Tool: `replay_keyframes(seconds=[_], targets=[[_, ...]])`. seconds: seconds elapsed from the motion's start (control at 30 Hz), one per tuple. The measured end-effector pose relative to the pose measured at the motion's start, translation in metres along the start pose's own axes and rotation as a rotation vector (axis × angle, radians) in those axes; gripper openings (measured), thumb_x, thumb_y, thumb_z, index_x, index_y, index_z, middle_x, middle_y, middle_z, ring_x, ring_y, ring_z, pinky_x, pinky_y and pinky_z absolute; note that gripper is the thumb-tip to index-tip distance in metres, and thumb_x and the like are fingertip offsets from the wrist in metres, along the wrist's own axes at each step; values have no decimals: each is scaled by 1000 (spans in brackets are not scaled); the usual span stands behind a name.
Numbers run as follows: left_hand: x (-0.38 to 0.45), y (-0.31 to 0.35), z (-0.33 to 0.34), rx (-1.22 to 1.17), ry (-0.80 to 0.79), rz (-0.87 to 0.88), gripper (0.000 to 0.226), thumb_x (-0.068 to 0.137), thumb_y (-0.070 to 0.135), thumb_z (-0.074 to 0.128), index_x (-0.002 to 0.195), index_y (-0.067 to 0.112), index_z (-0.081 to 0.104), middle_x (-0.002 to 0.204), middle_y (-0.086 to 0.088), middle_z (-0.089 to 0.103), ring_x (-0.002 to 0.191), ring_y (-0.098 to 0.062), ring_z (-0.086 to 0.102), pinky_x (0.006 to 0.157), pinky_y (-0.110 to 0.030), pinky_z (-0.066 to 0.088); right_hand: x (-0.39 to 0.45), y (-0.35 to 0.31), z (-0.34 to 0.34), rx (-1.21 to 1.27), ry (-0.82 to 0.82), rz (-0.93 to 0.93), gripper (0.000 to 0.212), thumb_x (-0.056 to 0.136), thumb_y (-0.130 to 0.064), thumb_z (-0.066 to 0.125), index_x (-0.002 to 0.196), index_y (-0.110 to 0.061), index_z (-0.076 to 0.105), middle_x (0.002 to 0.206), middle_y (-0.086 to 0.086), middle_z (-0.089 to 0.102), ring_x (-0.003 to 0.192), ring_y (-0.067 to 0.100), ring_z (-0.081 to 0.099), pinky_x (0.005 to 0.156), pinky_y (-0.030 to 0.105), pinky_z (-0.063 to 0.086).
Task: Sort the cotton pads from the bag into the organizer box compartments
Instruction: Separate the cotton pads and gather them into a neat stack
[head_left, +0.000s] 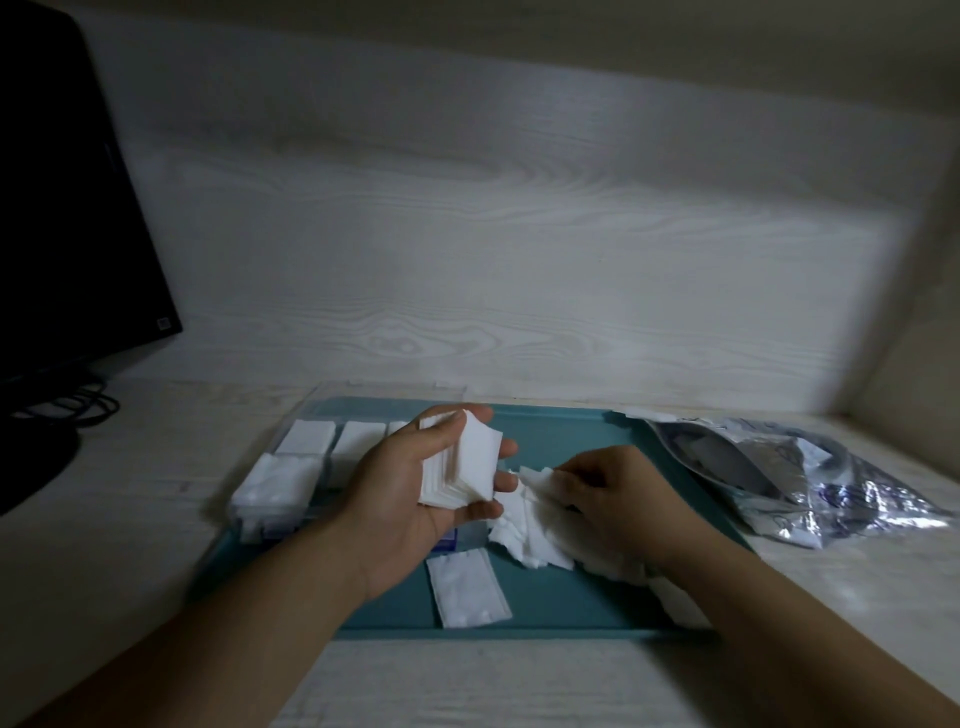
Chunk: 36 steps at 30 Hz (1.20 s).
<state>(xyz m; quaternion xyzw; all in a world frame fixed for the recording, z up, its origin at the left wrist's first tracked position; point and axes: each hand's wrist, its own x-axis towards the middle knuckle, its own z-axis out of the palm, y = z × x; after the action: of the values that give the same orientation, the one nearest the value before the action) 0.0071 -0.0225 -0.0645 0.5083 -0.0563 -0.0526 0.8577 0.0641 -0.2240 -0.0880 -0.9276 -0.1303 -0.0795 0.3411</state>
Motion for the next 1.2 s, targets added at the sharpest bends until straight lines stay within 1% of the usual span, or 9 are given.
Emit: replay_keyframes(seconds=[0.07, 0.13, 0.3, 0.47, 0.6, 0.77, 0.9, 1.0, 1.2], targets=[[0, 0, 0, -3, 1, 0, 28, 99, 19, 42, 117, 7, 60, 103, -24, 70, 68, -28, 68, 55, -32, 54, 0, 3, 4, -22, 54, -28, 25, 92, -19, 59, 75, -2, 67, 67, 14, 65, 51, 5, 44, 49, 17, 35], [-1, 1, 1, -5, 2, 1, 27, 100, 19, 41, 116, 7, 60, 103, -24, 70, 67, -28, 68, 54, -32, 55, -4, 1, 4, -51, 150, -71, 24, 93, -18, 58, 71, -13, 65, 64, 2, 64, 48, 0, 47, 51, 13, 37], [-2, 1, 3, -9, 20, 10, 25, 101, 17, 41, 112, 8, 61, 103, -26, 69, 71, -30, 67, 54, -33, 55, -12, -23, -17, 65, 592, -235, 12, 94, -15, 58, 85, -18, 66, 79, -6, 65, 71, 9, 58, 63, 15, 39], [-2, -1, 5, 0, 25, 16, 28, 102, 18, 42, 119, 5, 60, 103, -22, 70, 75, -29, 68, 55, -33, 55, -26, -51, -34, 760, 125, -187, 25, 97, -13, 55, 77, -8, 69, 63, 8, 61, 57, 15, 49, 54, 21, 41], [-4, -3, 10, 13, -55, -21, 36, 97, 23, 46, 125, 6, 60, 110, -22, 70, 79, -30, 70, 57, -34, 56, -27, -51, -18, 542, 119, -233, 25, 95, -8, 58, 73, -12, 70, 59, -7, 64, 52, 1, 52, 55, 11, 41], [-6, -5, 15, -28, -114, -90, 53, 81, 28, 54, 130, 7, 56, 115, -21, 70, 94, -40, 72, 64, -40, 61, -25, -43, -12, 310, 180, -229, 28, 94, -11, 61, 77, -32, 66, 82, -11, 69, 76, 0, 62, 67, 9, 45], [-7, -5, 19, -56, -94, -94, 52, 80, 24, 57, 129, 7, 57, 114, -20, 71, 96, -38, 72, 68, -42, 61, -27, -44, -12, 189, 192, -264, 17, 96, -22, 59, 107, -29, 70, 100, -8, 62, 87, 0, 59, 69, 9, 44], [-7, -4, 19, -72, -34, -69, 35, 91, 18, 54, 125, 10, 60, 113, -19, 71, 96, -34, 72, 74, -44, 61, -30, -44, -12, 177, 140, -220, 42, 95, -37, 56, 136, -29, 53, 114, -15, 57, 99, -2, 57, 81, 13, 47], [-5, -2, 19, -109, 36, -40, 34, 96, 13, 53, 129, 13, 61, 118, -20, 69, 111, -40, 65, 83, -46, 58, -35, -46, -15, 193, -96, -342, 78, 79, -37, 76, 146, -30, 37, 132, -23, 54, 119, -11, 49, 102, 8, 36]])
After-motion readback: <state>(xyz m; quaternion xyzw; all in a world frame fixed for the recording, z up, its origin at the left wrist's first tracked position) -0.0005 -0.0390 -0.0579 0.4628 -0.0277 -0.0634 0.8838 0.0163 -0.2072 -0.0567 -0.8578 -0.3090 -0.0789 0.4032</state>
